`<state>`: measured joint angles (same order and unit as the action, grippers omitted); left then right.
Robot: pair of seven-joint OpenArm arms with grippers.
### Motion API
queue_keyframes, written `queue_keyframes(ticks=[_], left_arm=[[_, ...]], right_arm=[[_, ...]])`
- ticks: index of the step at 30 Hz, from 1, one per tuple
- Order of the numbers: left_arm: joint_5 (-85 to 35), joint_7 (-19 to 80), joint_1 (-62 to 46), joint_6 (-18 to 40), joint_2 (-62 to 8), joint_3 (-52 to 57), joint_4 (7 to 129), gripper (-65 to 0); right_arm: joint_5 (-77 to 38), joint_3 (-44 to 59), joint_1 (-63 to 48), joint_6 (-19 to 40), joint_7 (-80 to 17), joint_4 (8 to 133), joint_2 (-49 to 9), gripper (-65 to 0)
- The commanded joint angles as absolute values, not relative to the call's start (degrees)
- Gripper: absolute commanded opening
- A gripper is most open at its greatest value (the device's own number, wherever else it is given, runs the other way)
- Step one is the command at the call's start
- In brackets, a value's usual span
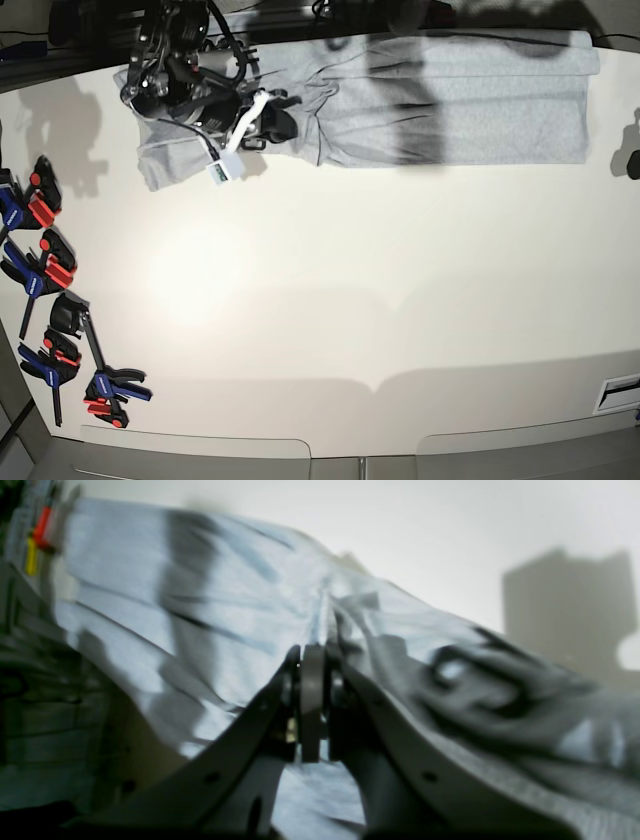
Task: Fold the T-shirt properly
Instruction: 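Grasp the sleeve edge with the right gripper and fold it onto the body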
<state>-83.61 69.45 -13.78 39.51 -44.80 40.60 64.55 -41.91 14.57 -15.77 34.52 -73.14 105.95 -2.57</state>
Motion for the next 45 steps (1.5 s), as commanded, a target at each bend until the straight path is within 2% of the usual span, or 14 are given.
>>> queue_keyframes(ticks=[1, 8, 23, 25, 26, 27, 36, 42, 45], left_arm=[[-85.0, 68.8, -13.3, 40.0, -46.7, 41.2, 65.3, -46.9], [-85.0, 68.8, -13.3, 40.0, -46.7, 41.2, 65.3, -46.9], [-85.0, 68.7, -13.3, 40.0, -46.7, 41.2, 65.3, -46.9], [-85.0, 68.7, -13.3, 40.0, -46.7, 41.2, 65.3, -46.9], [-85.0, 68.7, -13.3, 40.0, -46.7, 41.2, 65.3, -46.9], [-85.0, 68.7, -13.3, 40.0, -46.7, 41.2, 65.3, -46.9], [-85.0, 65.9, -13.3, 40.0, -46.7, 41.2, 65.3, -46.9], [-85.0, 65.9, -13.3, 40.0, -46.7, 41.2, 65.3, -46.9], [-85.0, 65.9, -13.3, 40.0, -46.7, 41.2, 65.3, -46.9]], right_arm=[[-43.1, 14.6, -16.2, 34.8, -72.0, 108.0, -2.2, -65.0], [-43.1, 14.6, -19.0, 34.8, -72.0, 112.9, -1.4, -65.0], [-43.1, 14.6, -26.5, 34.8, -72.4, 113.1, -1.4, -65.0], [-43.1, 14.6, -26.5, 34.8, -71.9, 113.1, -1.4, -50.0], [-43.1, 14.6, -26.5, 34.8, -71.2, 113.1, -1.5, -44.1], [-43.1, 14.6, -26.5, 34.8, -70.4, 113.1, -1.5, -41.4], [-39.5, 16.0, -24.2, 34.5, -66.7, 116.7, -1.7, -41.4], [-24.3, 22.2, -23.8, 27.6, -58.4, 116.6, -1.7, -42.1], [-23.0, 26.0, -23.8, 27.5, -56.3, 116.6, -1.8, -53.7]])
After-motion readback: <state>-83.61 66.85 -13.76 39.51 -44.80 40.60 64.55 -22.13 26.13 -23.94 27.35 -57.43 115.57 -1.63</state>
